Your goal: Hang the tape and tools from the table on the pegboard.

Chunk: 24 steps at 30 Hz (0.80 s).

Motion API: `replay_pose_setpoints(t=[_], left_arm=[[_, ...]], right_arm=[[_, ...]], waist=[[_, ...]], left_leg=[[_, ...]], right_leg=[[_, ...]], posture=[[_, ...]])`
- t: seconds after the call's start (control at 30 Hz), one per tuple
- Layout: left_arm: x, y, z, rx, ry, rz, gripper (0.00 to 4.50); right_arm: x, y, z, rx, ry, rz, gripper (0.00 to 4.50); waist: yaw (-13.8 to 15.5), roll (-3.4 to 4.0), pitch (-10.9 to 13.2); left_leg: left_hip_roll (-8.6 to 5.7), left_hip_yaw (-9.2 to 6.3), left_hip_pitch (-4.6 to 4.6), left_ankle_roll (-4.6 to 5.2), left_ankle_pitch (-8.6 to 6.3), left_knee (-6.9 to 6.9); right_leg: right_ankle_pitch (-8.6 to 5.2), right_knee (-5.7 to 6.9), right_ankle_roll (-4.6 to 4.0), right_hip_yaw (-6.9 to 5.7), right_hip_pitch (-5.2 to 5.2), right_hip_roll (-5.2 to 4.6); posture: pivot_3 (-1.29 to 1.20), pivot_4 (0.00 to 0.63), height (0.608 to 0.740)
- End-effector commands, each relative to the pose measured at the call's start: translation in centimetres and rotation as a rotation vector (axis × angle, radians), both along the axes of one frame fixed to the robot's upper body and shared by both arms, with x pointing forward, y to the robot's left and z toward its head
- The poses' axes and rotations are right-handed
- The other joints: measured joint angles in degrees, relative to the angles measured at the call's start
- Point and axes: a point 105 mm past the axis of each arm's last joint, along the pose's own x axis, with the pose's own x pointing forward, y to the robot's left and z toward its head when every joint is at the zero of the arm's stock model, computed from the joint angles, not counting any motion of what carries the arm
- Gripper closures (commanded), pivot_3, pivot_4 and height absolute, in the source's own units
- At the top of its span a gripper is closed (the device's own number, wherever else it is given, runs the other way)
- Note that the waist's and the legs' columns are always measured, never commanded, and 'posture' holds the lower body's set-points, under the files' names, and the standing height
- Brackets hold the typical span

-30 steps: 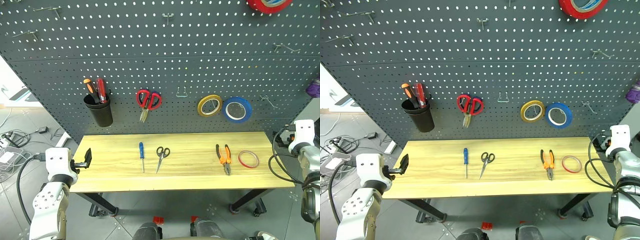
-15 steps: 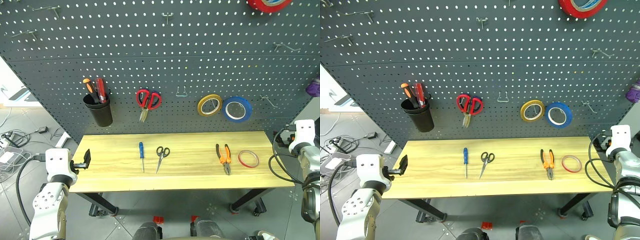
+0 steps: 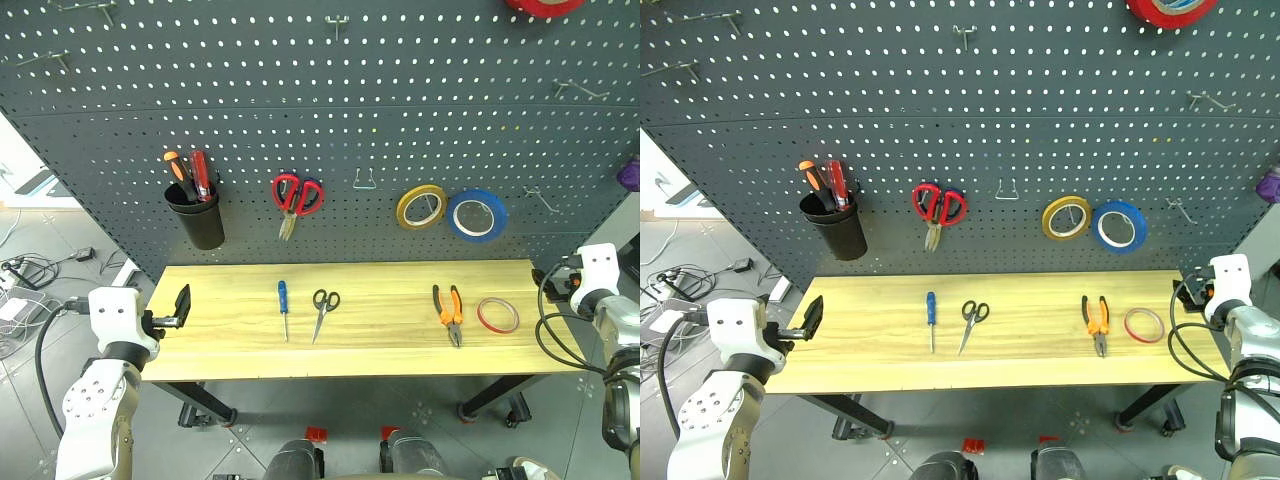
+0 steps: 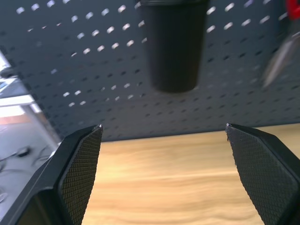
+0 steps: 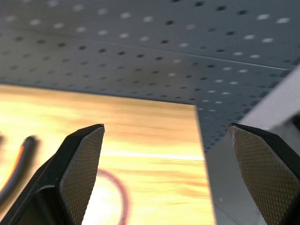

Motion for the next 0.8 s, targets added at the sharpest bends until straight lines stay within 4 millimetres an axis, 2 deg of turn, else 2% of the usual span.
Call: replay_pose_setpoints(t=[0.03,0.13,0.23,0.27,0.3,0.4,0.57,0.67,0.8], left_arm=[[1.1,-3.8,2.3,0.049,-0.027,-0.171,0.07],[1.5,-5.9,2.7,0.032,-0.008,-0.282,0.07],[1.9,-10.4,2.1,0.046,0.049,-0.494,0.07],[1.8,-11.2,2.0,0.064,0.061,-0.536,0.07],[1.7,-11.9,1.9,0.087,0.069,-0.583,0.07],[0.4,-16.2,1.5,0.057,0.125,-0.855,0.07],[0.5,-18.9,1.7,0.108,0.126,-1.032,0.07],[1.2,-20.2,1.8,0.142,0.116,-1.106,0.07],[1.8,-21.7,2.1,0.170,0.094,-1.180,0.07]], right_arm=[[1.1,4.3,1.2,-0.025,-0.006,0.222,0.00],[0.7,5.4,0.9,-0.041,0.042,0.260,0.00],[0.0,6.5,0.1,-0.077,0.134,0.301,0.00],[-0.2,6.7,0.1,-0.080,0.146,0.307,0.00],[-0.2,6.8,0.1,-0.087,0.154,0.303,0.00],[-0.3,6.6,-0.7,-0.149,0.241,0.286,0.00],[-0.1,7.2,-1.5,-0.151,0.332,0.288,0.00],[1.1,7.6,-1.7,-0.173,0.343,0.280,0.00],[2.5,8.3,-2.1,-0.221,0.370,0.302,0.00]], waist=[[-0.20,0.08,0.57],[-0.41,0.26,1.19],[-0.38,0.35,2.31],[-0.38,0.37,2.68],[-0.60,0.34,2.95],[-1.61,0.22,4.72],[-3.14,0.10,7.13],[-4.61,-0.05,7.90],[-6.09,-0.30,9.17]], left_leg=[[0.01,0.01,0.00,0.00,0.00,0.00],[0.02,0.03,-0.04,0.00,0.01,0.04],[0.00,0.04,-0.06,0.01,0.00,0.01],[0.00,0.03,-0.09,0.01,0.00,0.02],[0.00,0.04,-0.10,0.01,0.00,0.02],[0.02,0.09,-0.13,0.03,-0.02,0.00],[0.06,0.18,-0.38,0.06,-0.02,0.02],[0.06,0.22,-0.97,0.08,0.01,0.15],[0.05,0.33,-1.00,0.10,0.01,0.16]], right_leg=[[0.00,0.01,0.00,0.01,-0.02,0.01],[0.04,0.06,0.04,0.02,-0.07,0.01],[0.04,0.03,0.04,0.05,-0.11,-0.01],[0.05,0.04,0.04,0.05,-0.12,-0.02],[0.05,0.04,0.04,0.05,-0.13,-0.02],[0.04,0.04,0.02,0.11,-0.19,-0.03],[0.07,0.03,-0.01,0.16,-0.47,-0.04],[0.14,0.21,0.03,0.17,-1.10,-0.02],[0.21,0.23,0.07,0.25,-1.14,-0.01]], posture=[[-0.20,0.131,0.740],[-0.22,0.149,0.740],[-0.25,0.179,0.740],[-0.26,0.186,0.740],[-0.27,0.196,0.740],[-0.31,0.238,0.740],[-0.34,0.283,0.740],[-0.36,0.300,0.740],[-0.36,0.309,0.740]])
